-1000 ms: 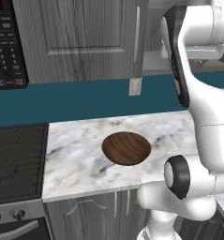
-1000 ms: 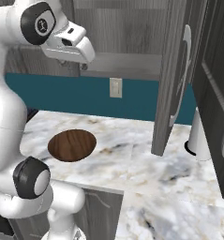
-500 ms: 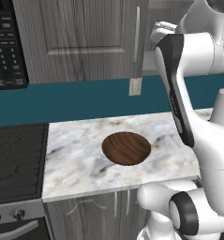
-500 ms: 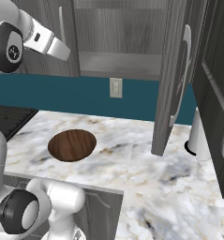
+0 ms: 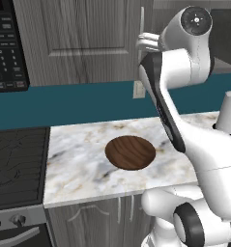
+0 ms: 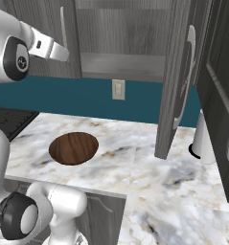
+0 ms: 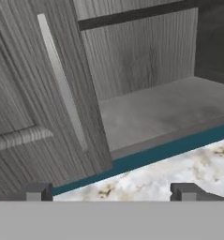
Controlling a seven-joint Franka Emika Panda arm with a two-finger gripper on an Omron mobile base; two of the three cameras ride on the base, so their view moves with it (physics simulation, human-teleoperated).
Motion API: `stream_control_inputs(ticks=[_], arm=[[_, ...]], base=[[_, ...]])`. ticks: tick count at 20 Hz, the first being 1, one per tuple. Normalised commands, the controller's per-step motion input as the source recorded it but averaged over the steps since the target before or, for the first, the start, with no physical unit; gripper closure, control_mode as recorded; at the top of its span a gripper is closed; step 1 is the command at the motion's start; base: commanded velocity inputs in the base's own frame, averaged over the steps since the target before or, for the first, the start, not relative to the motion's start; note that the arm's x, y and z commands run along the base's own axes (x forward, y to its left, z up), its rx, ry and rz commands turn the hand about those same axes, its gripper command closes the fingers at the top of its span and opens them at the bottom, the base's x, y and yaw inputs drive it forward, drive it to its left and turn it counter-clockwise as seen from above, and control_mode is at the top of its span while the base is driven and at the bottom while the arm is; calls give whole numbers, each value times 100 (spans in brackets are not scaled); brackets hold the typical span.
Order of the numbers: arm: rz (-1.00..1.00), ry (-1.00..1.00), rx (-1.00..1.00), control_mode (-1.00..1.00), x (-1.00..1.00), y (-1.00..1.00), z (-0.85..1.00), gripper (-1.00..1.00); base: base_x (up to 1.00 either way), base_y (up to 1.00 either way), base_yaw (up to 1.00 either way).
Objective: Open the cabinet and setup a tea strainer by placing it in the bowl upright.
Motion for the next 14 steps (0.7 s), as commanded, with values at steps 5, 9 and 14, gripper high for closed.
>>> stream_control_inputs(ticks=[5,9,14], arm=[[25,15,-1,-100,27,7,0,-100],[5,7,-1,-100,3,0,-3,-100],[-6,0,-5,-100,23,11,-5,-100]], base=[[0,0,0],[0,0,0],[0,0,0]])
